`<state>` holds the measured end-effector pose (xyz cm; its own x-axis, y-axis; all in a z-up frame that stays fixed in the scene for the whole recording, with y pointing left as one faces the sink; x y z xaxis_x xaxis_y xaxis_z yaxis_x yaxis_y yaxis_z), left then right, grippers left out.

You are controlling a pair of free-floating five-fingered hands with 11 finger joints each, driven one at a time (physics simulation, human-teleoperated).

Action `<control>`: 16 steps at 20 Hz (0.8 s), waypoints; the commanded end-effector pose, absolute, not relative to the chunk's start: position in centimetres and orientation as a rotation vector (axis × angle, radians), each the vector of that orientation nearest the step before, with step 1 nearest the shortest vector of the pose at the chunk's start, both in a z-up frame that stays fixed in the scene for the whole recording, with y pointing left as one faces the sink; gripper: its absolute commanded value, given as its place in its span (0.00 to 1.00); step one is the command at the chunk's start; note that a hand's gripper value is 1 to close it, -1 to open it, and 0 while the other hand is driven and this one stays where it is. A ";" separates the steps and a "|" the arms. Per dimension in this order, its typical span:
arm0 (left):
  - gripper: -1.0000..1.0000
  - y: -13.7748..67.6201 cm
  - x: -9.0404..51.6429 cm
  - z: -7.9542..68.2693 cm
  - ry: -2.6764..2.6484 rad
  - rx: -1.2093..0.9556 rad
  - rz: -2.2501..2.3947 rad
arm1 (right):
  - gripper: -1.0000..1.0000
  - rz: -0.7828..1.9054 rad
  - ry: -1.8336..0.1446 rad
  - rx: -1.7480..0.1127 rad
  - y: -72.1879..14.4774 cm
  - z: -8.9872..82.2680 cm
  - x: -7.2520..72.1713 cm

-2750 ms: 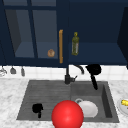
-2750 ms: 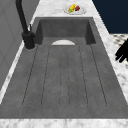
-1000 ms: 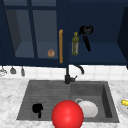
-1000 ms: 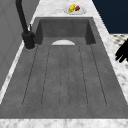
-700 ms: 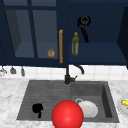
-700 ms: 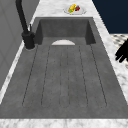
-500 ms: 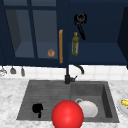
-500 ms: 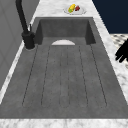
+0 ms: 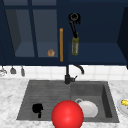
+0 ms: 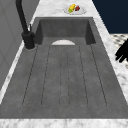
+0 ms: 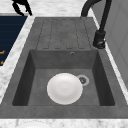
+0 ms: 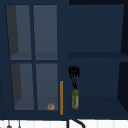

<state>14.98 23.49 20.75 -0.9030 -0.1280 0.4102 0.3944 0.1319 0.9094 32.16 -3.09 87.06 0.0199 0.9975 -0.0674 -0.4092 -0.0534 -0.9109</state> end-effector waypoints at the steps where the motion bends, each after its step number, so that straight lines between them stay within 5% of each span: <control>1: 0.50 23.5 15.0 20.7 -2.027 -0.257 -1.823 | 0.00 1.436 -0.782 -0.940 -2.1 85.9 34.2; 16: 0.50 23.5 15.0 20.7 -2.027 -0.257 -1.823 | 0.00 1.487 -0.735 -0.805 -3.6 84.2 41.2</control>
<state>14.98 23.49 20.75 -0.9030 -0.1280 0.4102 0.3944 0.1319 0.9094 40.06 -3.61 84.23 0.0142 0.9977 -0.0668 -0.5047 -0.0505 -0.8618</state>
